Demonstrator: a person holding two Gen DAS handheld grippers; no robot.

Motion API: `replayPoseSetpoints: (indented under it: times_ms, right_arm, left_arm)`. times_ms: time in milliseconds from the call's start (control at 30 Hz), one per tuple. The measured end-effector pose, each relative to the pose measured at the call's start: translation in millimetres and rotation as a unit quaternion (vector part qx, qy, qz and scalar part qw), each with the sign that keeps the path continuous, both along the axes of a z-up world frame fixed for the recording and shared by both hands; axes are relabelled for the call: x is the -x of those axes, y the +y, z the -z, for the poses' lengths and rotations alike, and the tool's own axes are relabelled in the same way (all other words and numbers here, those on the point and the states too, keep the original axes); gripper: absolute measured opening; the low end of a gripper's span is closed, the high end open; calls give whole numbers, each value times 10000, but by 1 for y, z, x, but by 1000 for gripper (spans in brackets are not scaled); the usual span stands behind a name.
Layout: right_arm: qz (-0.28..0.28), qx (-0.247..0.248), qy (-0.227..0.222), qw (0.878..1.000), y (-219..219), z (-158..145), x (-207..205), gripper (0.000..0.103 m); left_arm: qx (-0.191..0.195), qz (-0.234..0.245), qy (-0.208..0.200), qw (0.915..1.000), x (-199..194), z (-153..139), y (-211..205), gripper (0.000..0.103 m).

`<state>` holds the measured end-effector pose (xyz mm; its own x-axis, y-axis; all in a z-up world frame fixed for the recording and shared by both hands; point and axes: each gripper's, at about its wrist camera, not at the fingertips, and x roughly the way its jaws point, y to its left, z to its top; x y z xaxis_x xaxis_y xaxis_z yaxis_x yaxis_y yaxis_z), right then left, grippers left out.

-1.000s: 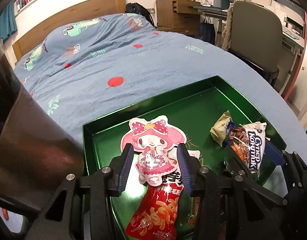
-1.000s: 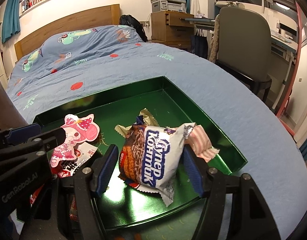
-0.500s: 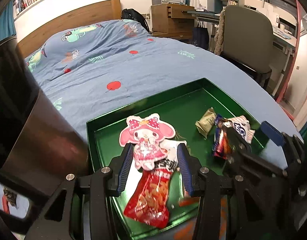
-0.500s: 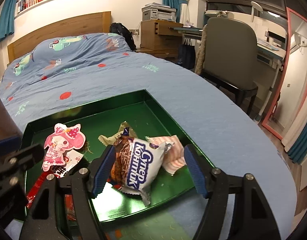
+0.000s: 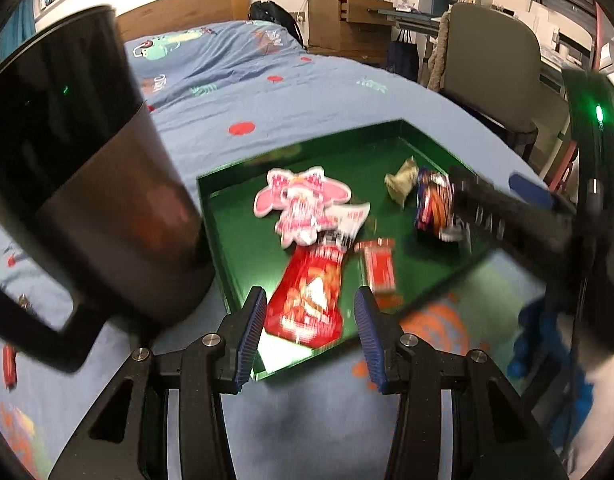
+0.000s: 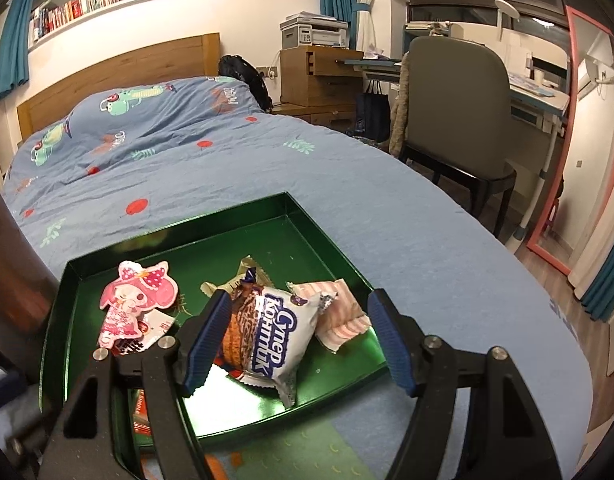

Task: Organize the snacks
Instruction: 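Lift both open tools away from the green tray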

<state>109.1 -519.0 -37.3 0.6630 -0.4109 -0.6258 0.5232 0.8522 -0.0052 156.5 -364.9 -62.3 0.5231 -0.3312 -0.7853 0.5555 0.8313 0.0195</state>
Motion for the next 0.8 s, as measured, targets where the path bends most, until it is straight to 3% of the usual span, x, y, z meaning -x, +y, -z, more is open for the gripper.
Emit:
replayPoseSetpoints:
  times_ms: [433,567,800]
  right_arm:
    - [-316,128,-38,9994,30,-17,-11,87]
    - [-419,-204,-104,9989,49,-28,-10,87]
    - [-677,-90,300,9972,99,-39,14,87]
  left_arm:
    - [-277,-428,113,9986,22,-6,63,40]
    - [-299,-709,26,9970,24,-16,94,40]
    - [-319,-1150,-96,9928,36,-33,160,40]
